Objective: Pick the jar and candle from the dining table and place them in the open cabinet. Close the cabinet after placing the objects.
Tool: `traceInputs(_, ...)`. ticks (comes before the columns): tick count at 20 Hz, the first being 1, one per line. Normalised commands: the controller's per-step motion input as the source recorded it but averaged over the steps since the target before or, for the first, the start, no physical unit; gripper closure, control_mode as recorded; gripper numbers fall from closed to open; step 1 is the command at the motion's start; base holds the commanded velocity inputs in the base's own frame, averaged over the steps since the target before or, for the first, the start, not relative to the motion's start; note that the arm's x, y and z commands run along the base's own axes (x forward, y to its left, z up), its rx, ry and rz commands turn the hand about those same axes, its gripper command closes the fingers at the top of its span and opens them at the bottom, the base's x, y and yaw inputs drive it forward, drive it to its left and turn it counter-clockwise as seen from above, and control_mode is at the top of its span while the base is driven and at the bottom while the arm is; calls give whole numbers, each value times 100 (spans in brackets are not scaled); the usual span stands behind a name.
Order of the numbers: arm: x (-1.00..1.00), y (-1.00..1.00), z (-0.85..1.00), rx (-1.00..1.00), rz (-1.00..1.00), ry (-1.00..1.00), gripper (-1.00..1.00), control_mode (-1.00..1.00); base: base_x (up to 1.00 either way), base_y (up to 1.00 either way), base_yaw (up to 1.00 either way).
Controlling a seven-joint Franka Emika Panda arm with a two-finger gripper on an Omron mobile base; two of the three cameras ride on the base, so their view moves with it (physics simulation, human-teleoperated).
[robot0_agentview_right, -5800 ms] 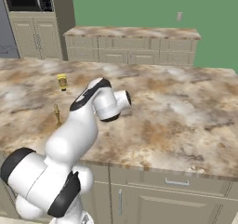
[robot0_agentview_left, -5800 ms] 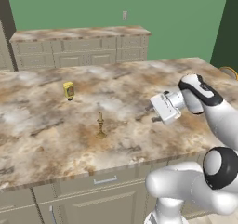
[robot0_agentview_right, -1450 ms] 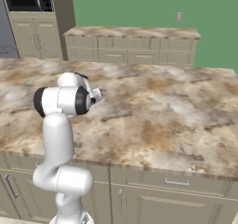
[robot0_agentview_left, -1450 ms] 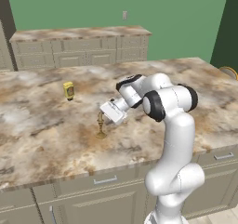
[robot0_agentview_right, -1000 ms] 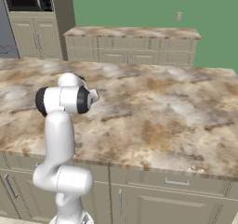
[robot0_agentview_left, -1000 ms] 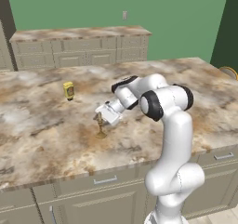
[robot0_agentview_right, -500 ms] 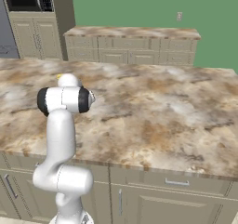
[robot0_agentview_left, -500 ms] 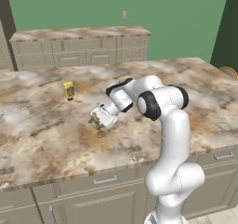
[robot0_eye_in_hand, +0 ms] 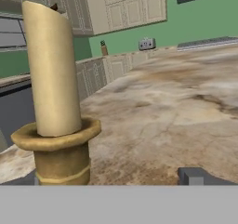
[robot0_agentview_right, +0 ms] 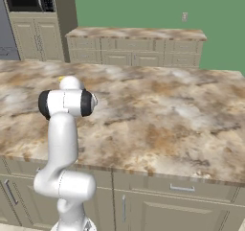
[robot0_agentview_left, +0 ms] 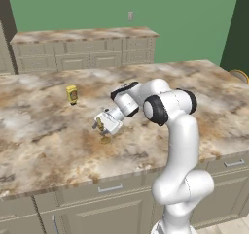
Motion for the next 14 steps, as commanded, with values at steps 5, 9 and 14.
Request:
traceInputs(5,8,0,0,0,0,1,100,-100,0,0,0)
traceInputs(9,0,0,0,0,0,0,100,-100,0,0,0)
traceInputs(14,0,0,0,0,0,0,100,-100,0,0,0)
